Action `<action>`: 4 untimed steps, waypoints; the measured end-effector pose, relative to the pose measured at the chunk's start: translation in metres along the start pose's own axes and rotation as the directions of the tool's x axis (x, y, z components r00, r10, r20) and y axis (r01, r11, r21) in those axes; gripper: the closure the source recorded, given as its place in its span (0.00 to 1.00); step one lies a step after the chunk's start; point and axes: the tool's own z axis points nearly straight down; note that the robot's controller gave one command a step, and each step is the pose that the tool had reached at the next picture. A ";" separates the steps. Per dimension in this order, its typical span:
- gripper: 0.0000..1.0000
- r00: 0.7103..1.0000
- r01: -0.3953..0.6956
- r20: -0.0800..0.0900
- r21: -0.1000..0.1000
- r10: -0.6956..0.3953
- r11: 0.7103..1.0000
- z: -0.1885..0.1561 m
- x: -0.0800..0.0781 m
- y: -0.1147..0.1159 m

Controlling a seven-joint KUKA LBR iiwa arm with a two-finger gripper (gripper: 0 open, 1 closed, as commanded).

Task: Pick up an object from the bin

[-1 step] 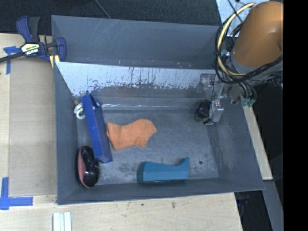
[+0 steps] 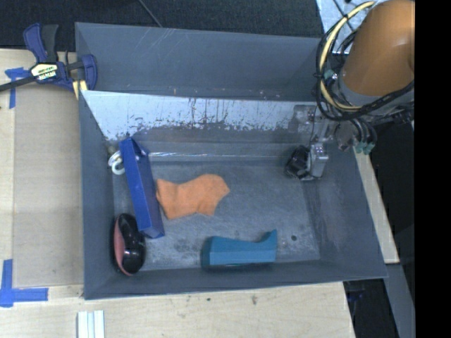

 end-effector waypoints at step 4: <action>0.00 0.994 0.105 0.000 -0.002 -0.105 0.994 0.106 -0.001 0.100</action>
Offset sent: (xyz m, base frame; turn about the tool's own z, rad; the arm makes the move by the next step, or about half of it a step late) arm 0.0239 0.0548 -0.0474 -0.0566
